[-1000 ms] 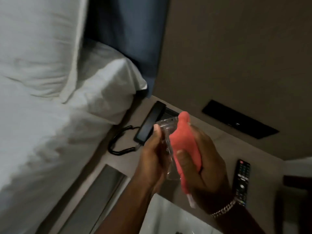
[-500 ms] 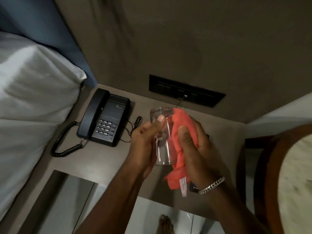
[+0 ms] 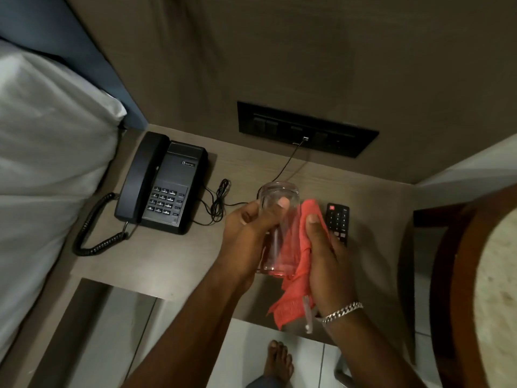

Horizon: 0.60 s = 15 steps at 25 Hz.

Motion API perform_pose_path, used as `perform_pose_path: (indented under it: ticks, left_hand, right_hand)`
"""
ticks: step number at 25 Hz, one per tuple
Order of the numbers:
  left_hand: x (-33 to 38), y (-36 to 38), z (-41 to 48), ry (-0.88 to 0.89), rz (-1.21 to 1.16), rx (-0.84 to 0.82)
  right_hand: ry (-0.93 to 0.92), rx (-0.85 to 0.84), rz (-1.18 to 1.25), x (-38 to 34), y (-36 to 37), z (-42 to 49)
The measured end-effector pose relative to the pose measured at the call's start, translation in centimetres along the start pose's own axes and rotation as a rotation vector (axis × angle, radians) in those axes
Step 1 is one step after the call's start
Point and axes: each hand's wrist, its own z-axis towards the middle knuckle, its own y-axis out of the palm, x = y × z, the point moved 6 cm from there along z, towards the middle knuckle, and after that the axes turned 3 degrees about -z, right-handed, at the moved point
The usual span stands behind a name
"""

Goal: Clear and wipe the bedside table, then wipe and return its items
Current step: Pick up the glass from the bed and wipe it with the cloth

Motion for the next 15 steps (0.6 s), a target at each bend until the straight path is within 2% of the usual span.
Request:
perform_pose_path:
  ticks: [2, 4, 5, 8, 11, 15]
  left_hand:
    - [-0.9, -0.7, 0.5, 0.005, -0.11, 0.033]
    - [-1.0, -1.9, 1.1, 0.1, -0.032, 0.112]
    - [-0.8, -2.7, 1.4, 0.164, 0.05, 0.15]
    - [-1.0, -4.4, 1.8, 0.268, 0.249, 0.201]
    - [-1.9, -4.9, 1.5, 0.314, 0.43, 0.135]
    - [-3.2, -4.6, 0.7, 0.376, 0.598, 0.086]
  right_hand:
    - [0.198, -0.011, 0.125, 2.4, 0.8, 0.4]
    - [0.311, -0.01, 0.174, 4.2, 1.1, 0.7]
    - [0.311, 0.024, 0.153, 4.7, 0.7, 0.8]
    - [0.215, 0.16, 0.096, 4.6, -0.7, 1.2]
    - [0.106, 0.155, 0.078, 3.4, -1.2, 1.1]
    - [-0.129, 0.165, -0.1, 2.2, -0.9, -0.5]
